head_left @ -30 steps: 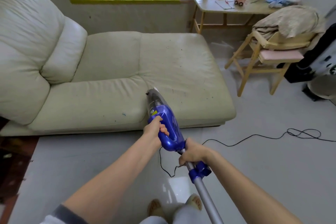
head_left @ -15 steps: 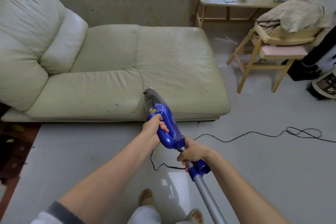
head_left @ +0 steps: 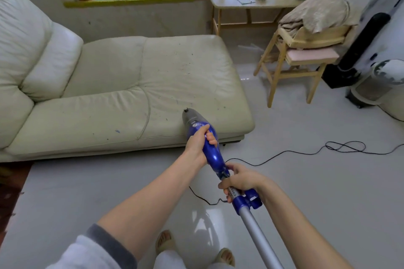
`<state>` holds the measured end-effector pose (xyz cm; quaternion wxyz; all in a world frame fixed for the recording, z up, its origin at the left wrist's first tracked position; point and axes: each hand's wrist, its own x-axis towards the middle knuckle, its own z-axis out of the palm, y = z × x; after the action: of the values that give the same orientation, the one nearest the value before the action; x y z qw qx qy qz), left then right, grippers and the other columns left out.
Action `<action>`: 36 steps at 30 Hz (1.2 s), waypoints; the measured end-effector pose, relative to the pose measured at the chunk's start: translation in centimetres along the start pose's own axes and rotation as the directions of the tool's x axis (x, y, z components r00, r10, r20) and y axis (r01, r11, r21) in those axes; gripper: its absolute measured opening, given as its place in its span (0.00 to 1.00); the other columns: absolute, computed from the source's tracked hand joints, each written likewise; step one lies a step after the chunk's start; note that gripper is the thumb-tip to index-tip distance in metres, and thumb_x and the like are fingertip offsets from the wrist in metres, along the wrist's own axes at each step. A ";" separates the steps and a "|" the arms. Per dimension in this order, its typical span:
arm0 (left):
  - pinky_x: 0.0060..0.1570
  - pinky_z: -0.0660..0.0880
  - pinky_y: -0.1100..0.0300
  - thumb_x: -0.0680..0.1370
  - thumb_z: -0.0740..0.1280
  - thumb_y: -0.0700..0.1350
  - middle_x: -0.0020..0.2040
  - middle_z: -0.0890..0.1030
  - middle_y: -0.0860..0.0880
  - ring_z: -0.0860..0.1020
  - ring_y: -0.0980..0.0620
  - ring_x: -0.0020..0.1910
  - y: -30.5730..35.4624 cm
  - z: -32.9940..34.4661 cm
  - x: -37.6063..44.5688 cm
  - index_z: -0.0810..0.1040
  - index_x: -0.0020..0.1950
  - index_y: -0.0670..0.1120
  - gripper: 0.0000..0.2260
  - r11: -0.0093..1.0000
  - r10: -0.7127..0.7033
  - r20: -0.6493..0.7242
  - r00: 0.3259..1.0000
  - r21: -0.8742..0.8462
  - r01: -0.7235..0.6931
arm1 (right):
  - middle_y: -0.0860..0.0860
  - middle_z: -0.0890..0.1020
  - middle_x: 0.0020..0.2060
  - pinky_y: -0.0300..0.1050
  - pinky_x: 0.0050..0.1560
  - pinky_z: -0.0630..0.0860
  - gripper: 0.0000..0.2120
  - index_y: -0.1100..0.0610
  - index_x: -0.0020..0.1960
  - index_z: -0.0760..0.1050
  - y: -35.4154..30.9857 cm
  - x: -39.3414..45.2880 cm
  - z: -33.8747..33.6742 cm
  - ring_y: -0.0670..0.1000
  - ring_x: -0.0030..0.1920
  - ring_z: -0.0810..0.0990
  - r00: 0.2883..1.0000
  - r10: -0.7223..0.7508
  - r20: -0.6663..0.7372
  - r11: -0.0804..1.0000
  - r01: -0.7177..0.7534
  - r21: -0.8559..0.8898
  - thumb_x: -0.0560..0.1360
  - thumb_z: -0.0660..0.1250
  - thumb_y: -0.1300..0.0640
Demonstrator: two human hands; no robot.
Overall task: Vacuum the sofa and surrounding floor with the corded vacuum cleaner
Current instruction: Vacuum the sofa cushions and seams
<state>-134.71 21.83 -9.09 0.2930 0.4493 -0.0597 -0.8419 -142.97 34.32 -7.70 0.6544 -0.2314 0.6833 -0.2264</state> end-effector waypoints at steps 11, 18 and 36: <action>0.15 0.59 0.68 0.81 0.63 0.40 0.20 0.64 0.53 0.60 0.58 0.15 -7.6 6.2 1.0 0.66 0.32 0.45 0.17 0.962 -0.214 0.069 0.974 0.186 0.198 | 0.59 0.76 0.31 0.43 0.24 0.76 0.23 0.63 0.66 0.64 5.1 -3.4 -5.0 0.53 0.22 0.78 0.980 0.024 -0.197 0.989 0.005 0.146 0.73 0.67 0.72; 0.15 0.59 0.68 0.80 0.63 0.40 0.19 0.63 0.53 0.60 0.58 0.15 -10.5 10.2 0.8 0.66 0.31 0.45 0.17 0.931 -0.298 0.142 0.944 0.262 0.255 | 0.59 0.76 0.32 0.43 0.25 0.77 0.21 0.56 0.59 0.62 5.8 -5.9 -8.1 0.52 0.23 0.77 0.955 0.012 -0.296 0.981 0.046 0.188 0.74 0.66 0.72; 0.14 0.60 0.68 0.80 0.63 0.40 0.19 0.62 0.53 0.60 0.58 0.14 -6.2 8.3 5.8 0.65 0.26 0.46 0.22 0.955 -0.262 0.128 0.957 0.178 0.237 | 0.58 0.76 0.31 0.44 0.27 0.78 0.24 0.64 0.66 0.66 1.8 -1.2 -8.7 0.52 0.24 0.77 0.941 0.068 -0.331 0.998 -0.066 0.019 0.72 0.67 0.72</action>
<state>-146.50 22.38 -10.59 0.1415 0.4105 -0.0920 -0.8961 -151.67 36.53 -7.47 0.5386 -0.1642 0.7901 -0.2423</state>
